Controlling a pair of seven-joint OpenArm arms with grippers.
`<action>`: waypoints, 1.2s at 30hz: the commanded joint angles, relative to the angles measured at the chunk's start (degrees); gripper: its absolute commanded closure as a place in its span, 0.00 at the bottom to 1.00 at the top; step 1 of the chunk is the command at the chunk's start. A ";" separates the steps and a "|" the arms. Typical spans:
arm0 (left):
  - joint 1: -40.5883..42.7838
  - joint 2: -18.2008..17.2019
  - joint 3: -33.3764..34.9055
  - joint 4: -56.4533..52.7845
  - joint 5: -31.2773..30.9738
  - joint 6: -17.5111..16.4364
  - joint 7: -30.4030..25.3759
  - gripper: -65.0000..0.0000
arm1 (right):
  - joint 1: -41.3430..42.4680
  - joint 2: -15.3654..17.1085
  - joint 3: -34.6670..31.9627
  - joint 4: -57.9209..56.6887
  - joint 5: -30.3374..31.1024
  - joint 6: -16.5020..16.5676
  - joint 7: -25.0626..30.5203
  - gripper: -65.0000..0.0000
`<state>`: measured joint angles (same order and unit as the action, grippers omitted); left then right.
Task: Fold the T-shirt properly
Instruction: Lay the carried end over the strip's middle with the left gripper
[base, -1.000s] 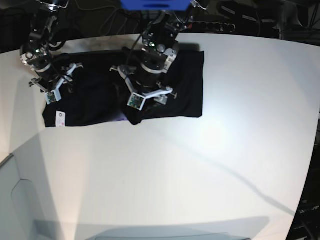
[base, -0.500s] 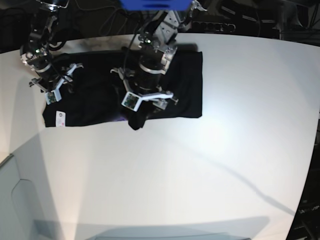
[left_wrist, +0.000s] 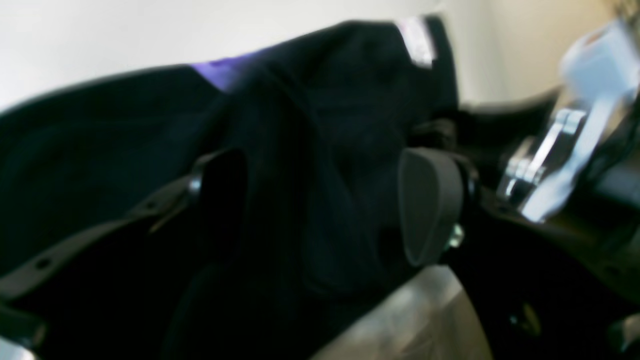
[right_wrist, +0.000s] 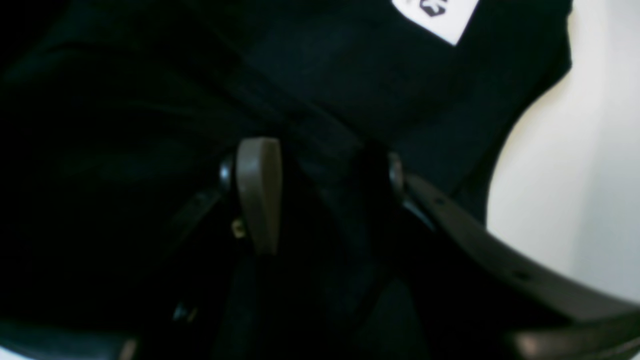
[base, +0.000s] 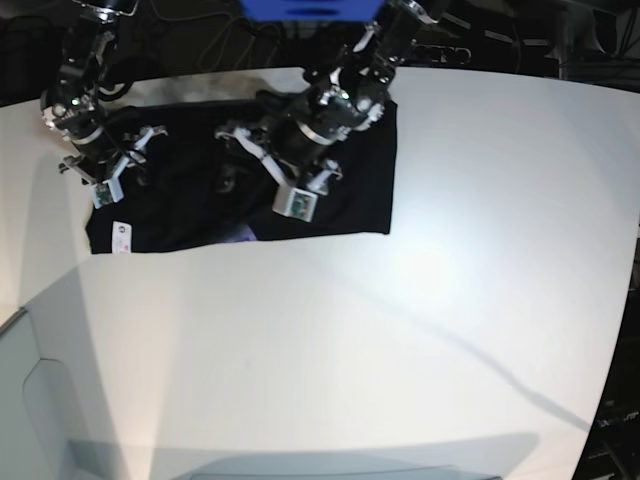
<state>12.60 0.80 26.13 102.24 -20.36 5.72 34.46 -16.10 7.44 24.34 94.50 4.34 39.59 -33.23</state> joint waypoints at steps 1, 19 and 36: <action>-0.51 -0.23 -1.47 0.84 -3.77 -0.31 -1.18 0.29 | -0.03 0.34 0.06 0.84 0.01 0.41 -0.22 0.58; -2.80 -3.48 -4.90 0.67 -12.91 -0.05 -1.09 0.19 | 0.05 0.25 0.06 0.84 0.01 0.41 -0.22 0.58; -12.20 2.94 6.79 -14.98 -0.87 -0.31 -0.74 0.19 | 0.14 0.34 -1.52 0.75 0.01 0.41 -0.22 0.58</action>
<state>1.06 2.83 32.64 86.15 -20.62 5.85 34.52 -16.05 7.46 22.74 94.61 4.34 39.59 -33.19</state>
